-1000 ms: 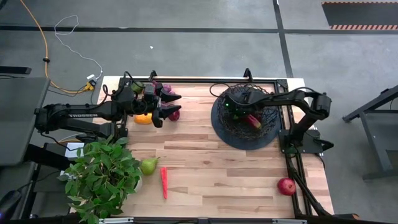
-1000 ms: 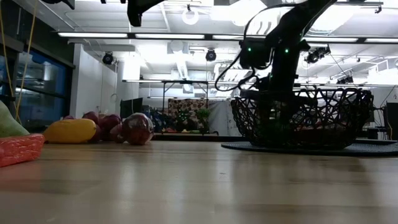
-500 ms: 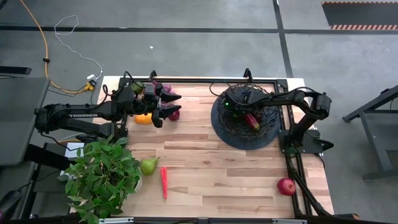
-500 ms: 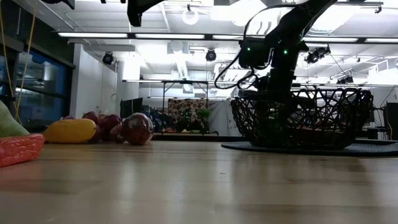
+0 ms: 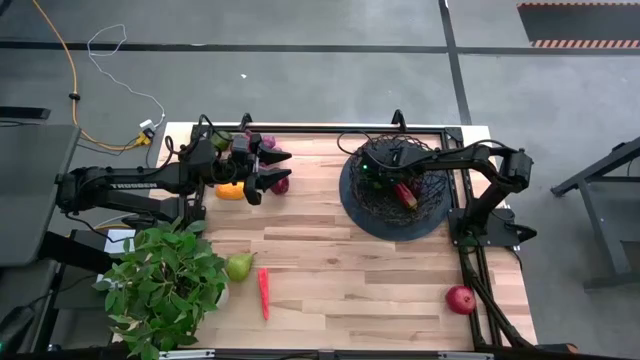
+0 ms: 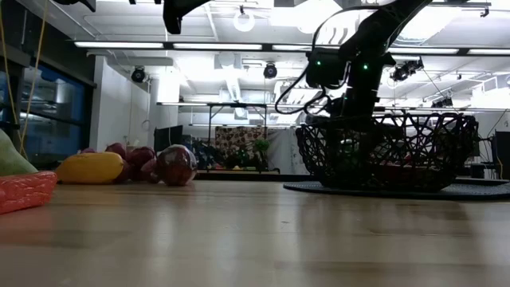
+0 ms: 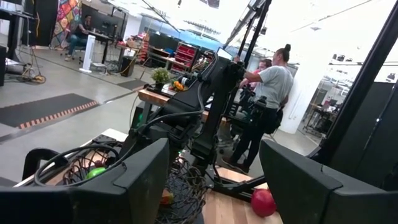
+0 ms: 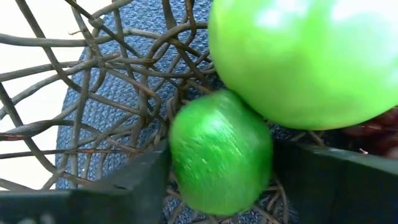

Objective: Build produce basket
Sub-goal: Put the bottom green lime into the black wire basket, then put the red apple into the black wire basket

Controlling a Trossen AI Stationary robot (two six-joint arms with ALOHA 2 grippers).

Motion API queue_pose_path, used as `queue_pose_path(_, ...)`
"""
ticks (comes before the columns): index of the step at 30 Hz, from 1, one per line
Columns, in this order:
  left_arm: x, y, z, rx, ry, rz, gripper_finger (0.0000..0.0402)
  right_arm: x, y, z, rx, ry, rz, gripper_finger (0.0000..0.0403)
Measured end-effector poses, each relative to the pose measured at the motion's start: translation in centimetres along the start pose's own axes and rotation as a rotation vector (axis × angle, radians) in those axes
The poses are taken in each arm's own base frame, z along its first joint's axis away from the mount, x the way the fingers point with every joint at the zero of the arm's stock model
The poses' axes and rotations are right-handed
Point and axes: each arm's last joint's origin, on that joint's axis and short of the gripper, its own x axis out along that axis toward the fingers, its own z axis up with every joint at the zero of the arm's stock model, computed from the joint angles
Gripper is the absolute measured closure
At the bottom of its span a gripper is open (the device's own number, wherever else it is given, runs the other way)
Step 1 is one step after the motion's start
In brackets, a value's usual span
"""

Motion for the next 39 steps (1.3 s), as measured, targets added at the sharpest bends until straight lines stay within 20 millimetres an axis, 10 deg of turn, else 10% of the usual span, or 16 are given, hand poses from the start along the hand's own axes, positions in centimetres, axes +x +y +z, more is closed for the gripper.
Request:
queue_pose_path(10, 0.0, 0.0, 0.0, -0.001, 0.000, 0.000, 0.0161, -2.4, -0.1, 0.7, -0.116, -0.032, 0.014, 0.0027)
queue_pose_path(25, 0.0, 0.0, 0.1, -0.019, -0.009, -0.003, 0.0161, -17.5, -4.5, -0.4, -0.187, -0.512, 0.347, 0.0024)
queue_pose_path(35, 0.0, 0.0, 0.1, 0.004, -0.011, -0.003, 0.0161, -21.1, -6.8, -0.9, -0.283, -0.590, 0.515, 0.0025)
queue_pose_path(39, 0.0, -0.1, 0.2, 0.016, -0.016, -0.005, 0.0161, -21.8, -5.6, -1.0, -0.579, -0.645, 0.716, 0.0025)
